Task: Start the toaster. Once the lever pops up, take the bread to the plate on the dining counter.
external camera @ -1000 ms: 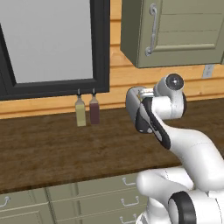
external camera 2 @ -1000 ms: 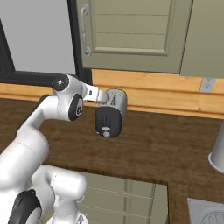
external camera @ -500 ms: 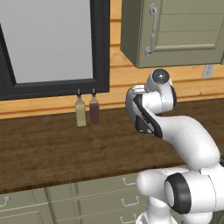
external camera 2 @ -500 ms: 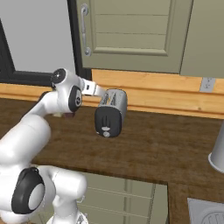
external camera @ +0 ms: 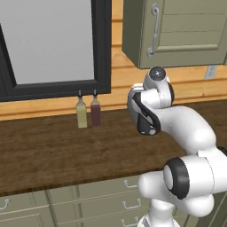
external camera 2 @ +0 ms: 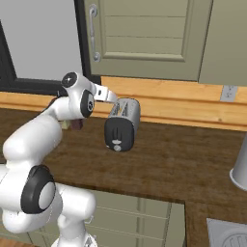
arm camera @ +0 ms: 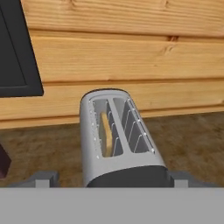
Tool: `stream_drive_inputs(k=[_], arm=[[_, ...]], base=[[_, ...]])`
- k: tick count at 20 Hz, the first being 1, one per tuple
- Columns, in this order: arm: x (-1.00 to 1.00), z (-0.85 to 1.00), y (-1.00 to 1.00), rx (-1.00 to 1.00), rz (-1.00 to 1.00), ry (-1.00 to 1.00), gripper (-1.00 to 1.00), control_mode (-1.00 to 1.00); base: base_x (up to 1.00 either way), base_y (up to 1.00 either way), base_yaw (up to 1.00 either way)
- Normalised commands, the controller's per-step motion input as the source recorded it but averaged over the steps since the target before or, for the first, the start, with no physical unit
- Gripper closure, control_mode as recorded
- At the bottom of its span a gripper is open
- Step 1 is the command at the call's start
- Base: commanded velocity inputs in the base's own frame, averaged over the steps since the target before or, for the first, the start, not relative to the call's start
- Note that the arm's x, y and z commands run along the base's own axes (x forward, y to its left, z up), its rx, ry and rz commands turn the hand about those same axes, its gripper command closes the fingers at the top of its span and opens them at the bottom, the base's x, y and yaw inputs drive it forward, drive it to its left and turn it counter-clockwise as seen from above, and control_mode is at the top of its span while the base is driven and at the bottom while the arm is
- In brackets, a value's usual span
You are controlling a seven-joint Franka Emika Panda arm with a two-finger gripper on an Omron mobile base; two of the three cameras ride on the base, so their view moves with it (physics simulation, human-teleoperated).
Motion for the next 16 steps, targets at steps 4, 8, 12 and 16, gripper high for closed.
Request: stream_drive_inputs(k=[4, 8, 12, 16], arm=[[0.26, -0.21, -0.08, 0.0, 0.0, 0.0, -1.0, -1.0], [0.23, -0.19, -0.03, 0.0, 0.0, 0.0, -1.0, -1.0], [0.21, -0.16, -0.03, 0.0, 0.0, 0.0, -1.0, -1.0], [0.23, -0.15, -0.09, 0.01, 0.0, 0.0, -1.0, -1.0]], base=[[0.0, 0.0, 0.0], [0.0, 0.0, 0.0], [0.0, 0.0, 0.0], [0.0, 0.0, 0.0]])
